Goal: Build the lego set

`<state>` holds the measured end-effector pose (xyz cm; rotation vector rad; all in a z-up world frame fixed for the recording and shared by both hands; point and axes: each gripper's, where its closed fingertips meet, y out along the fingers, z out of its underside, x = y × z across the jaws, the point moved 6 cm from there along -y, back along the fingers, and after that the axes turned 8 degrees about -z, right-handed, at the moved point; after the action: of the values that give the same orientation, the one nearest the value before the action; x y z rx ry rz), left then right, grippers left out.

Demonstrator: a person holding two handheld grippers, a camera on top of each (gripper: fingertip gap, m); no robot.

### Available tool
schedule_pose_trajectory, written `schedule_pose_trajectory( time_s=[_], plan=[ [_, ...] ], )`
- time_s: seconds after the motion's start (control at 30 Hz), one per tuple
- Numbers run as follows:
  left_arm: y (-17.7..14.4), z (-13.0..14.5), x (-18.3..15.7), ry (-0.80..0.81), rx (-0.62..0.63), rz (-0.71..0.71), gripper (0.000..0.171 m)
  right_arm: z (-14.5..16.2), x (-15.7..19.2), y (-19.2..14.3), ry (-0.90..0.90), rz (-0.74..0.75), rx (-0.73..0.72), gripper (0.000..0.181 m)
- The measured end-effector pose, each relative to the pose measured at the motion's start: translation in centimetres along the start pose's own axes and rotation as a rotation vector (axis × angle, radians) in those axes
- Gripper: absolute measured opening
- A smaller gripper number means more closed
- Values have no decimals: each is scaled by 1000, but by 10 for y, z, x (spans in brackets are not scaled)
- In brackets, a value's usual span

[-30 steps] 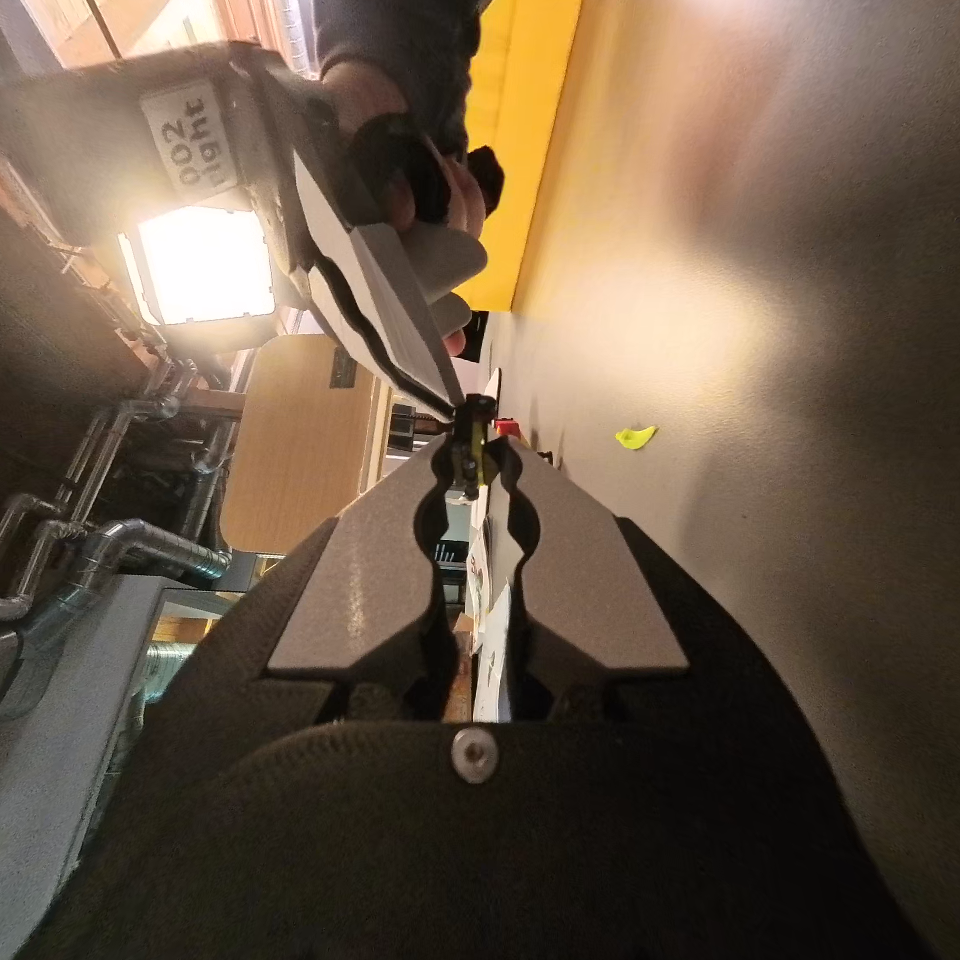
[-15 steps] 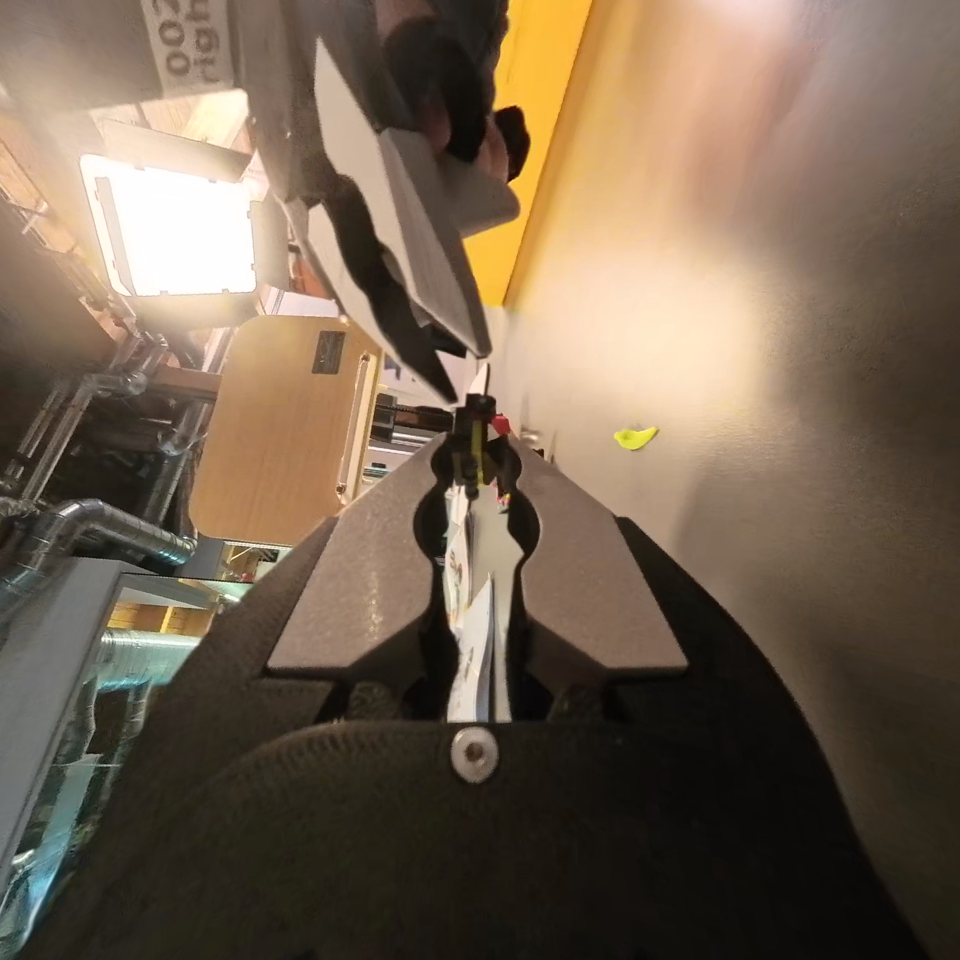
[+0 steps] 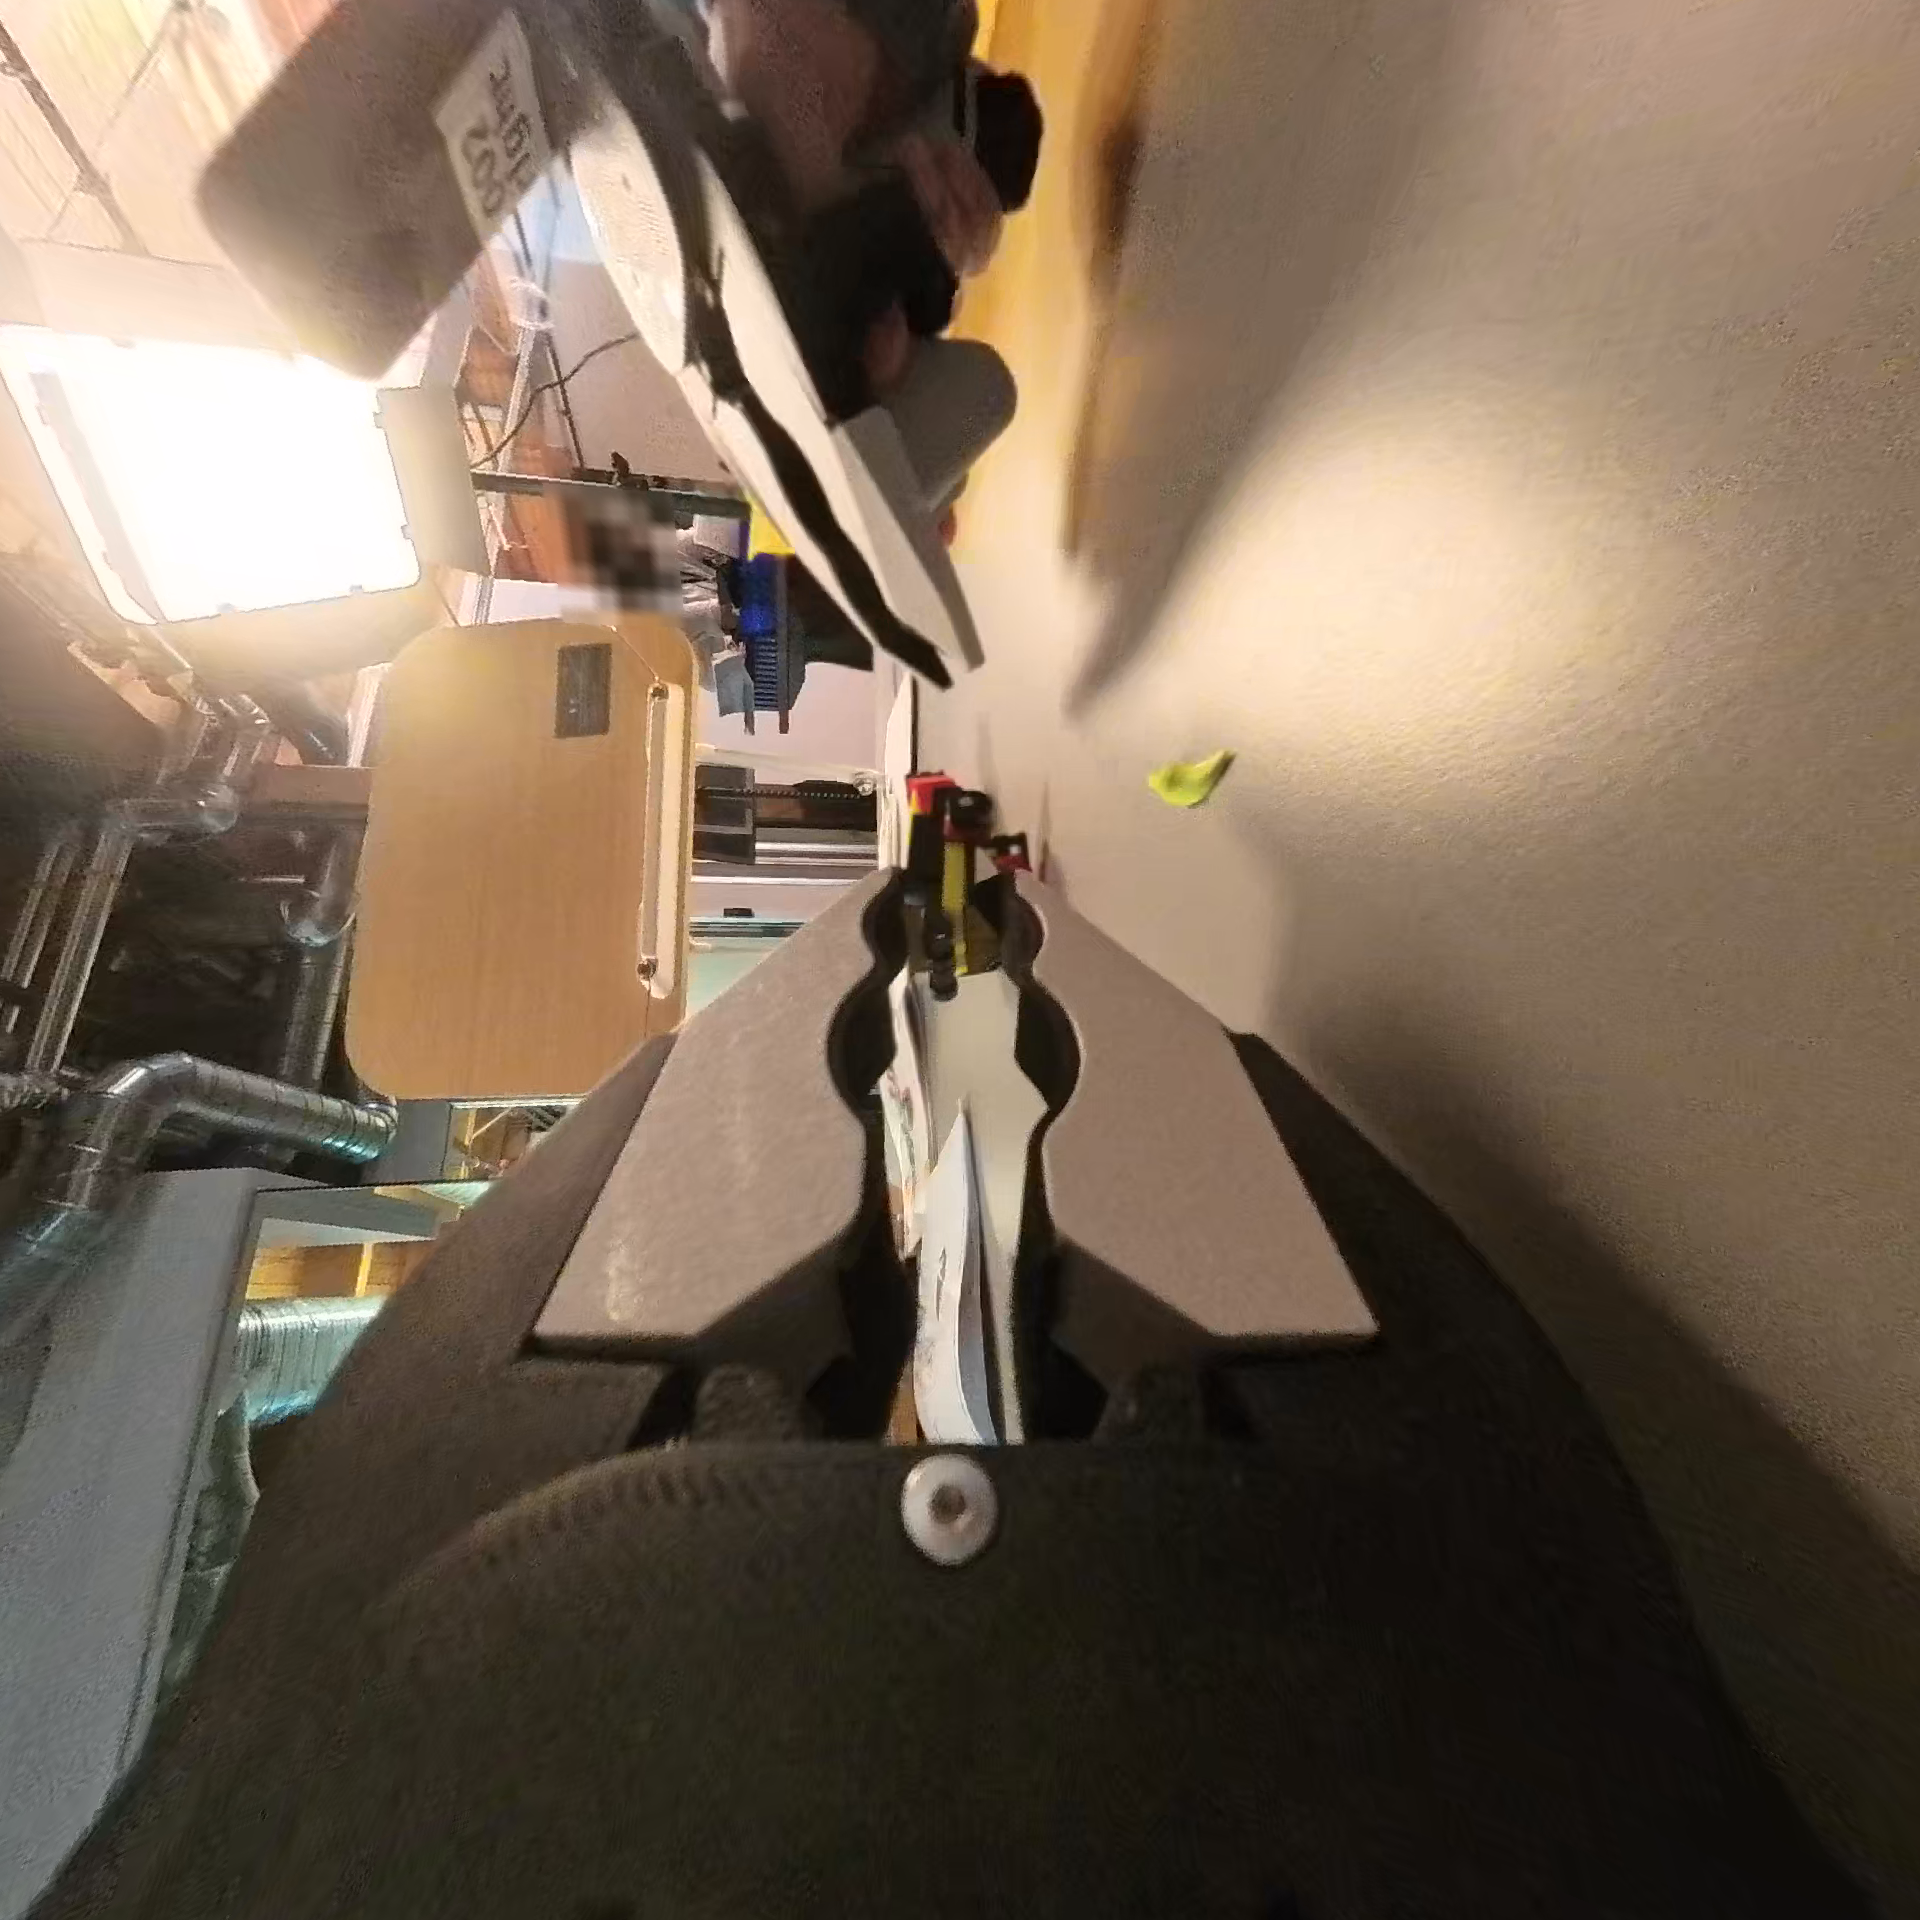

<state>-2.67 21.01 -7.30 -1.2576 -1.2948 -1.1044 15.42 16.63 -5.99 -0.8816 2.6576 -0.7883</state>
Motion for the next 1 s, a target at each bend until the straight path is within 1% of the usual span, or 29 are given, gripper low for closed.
schedule_pose_trajectory(
  time_s=[0.1,0.17,0.2,0.3,0.37,0.5,0.57,0.67,0.77,0.9,1.0],
  plan=[
    [-1,-2,-1,7,-2,10,15,15,-35,-23,133,213,-43,21],
    [-1,-4,-2,10,-9,14,15,30,-59,-38,239,375,-38,22],
    [-1,-5,-2,12,-12,16,15,36,-68,-44,273,427,-39,23],
    [-2,-7,-3,20,-16,24,16,42,-89,-55,356,511,-80,19],
    [-2,-8,-3,20,-15,25,16,50,-103,-60,406,548,-60,18],
    [-3,-6,-2,9,-9,29,16,68,-128,-71,473,574,2,21],
    [-3,-6,-2,7,-8,33,16,74,-135,-73,507,552,23,24],
    [-3,-6,-2,3,-6,37,16,77,-142,-74,518,521,19,23],
    [-3,-6,-2,-1,-4,42,16,79,-147,-71,534,473,31,19],
    [-4,-6,-1,-3,-3,46,16,79,-146,-68,544,413,29,19],
    [-4,-6,-1,-2,-3,48,16,78,-146,-67,511,414,47,18]
  ],
)
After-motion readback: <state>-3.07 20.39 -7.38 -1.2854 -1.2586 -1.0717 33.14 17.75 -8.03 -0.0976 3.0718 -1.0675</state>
